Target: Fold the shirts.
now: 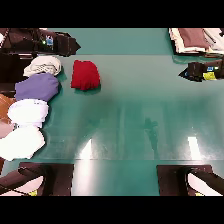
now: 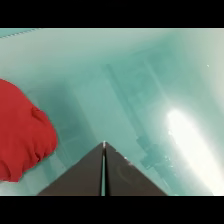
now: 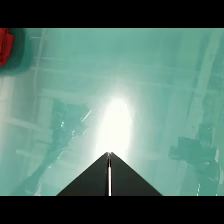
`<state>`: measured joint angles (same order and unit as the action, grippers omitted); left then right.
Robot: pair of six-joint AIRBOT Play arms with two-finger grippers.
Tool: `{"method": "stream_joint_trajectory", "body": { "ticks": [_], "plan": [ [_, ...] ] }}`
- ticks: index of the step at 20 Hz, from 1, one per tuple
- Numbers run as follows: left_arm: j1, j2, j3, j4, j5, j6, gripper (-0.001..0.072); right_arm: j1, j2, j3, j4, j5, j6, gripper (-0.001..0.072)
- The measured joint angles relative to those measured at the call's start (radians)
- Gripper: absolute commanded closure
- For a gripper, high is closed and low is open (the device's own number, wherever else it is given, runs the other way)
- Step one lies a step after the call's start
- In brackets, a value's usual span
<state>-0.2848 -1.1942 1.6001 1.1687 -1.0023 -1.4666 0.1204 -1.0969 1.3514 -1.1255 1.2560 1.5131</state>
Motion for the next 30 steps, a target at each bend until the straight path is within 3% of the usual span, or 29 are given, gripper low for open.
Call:
{"method": "stream_joint_trajectory", "body": {
  "ticks": [3,4,5,6,10,14,19,20,21,22,26,30],
  "plan": [
    [0.0,0.0,0.0,-0.01,0.001,0.0,0.0681,0.0,0.0,0.0,0.0,0.0,0.0,0.0695],
    [0.0,0.0,-0.001,-0.014,0.008,0.002,0.0629,0.0,0.0,0.0,0.0,0.0,0.0,0.0695],
    [0.0,-0.001,-0.003,-0.012,0.023,0.01,0.037,0.0,0.0,0.0,0.0,0.0,0.0,0.0694],
    [-0.001,-0.004,-0.007,0.002,0.045,0.019,0.0196,0.0,0.0,0.0,0.001,0.0,0.0,0.0694],
    [0.011,-0.087,-0.018,0.12,0.123,-0.015,0.0192,0.0,0.0,0.0,0.005,-0.018,0.0,0.0695],
    [0.031,-0.288,-0.021,0.188,0.147,-0.055,0.0192,0.001,0.0,0.0,0.008,-0.028,0.0,0.0695],
    [0.037,-0.513,-0.021,0.21,0.184,-0.082,0.0203,0.001,0.0,0.0,0.009,-0.033,0.0,0.0694],
    [0.039,-0.537,-0.021,0.212,0.185,-0.088,0.0388,0.001,0.0,0.0,0.009,-0.033,0.0,0.0695],
    [0.039,-0.553,-0.016,0.212,0.189,-0.091,0.0642,0.001,0.0,0.0,0.009,-0.034,0.0,0.0695],
    [0.039,-0.565,-0.006,0.213,0.187,-0.093,0.0678,0.001,0.0,0.0,0.009,-0.034,0.0,0.0695],
    [0.04,-0.58,0.128,0.254,0.093,-0.097,0.0684,0.001,0.005,0.008,0.008,-0.034,0.0,0.0695],
    [0.04,-0.459,0.324,0.299,0.016,-0.077,0.0684,0.001,0.029,0.105,0.009,-0.034,0.0,0.0694]
  ]
}}
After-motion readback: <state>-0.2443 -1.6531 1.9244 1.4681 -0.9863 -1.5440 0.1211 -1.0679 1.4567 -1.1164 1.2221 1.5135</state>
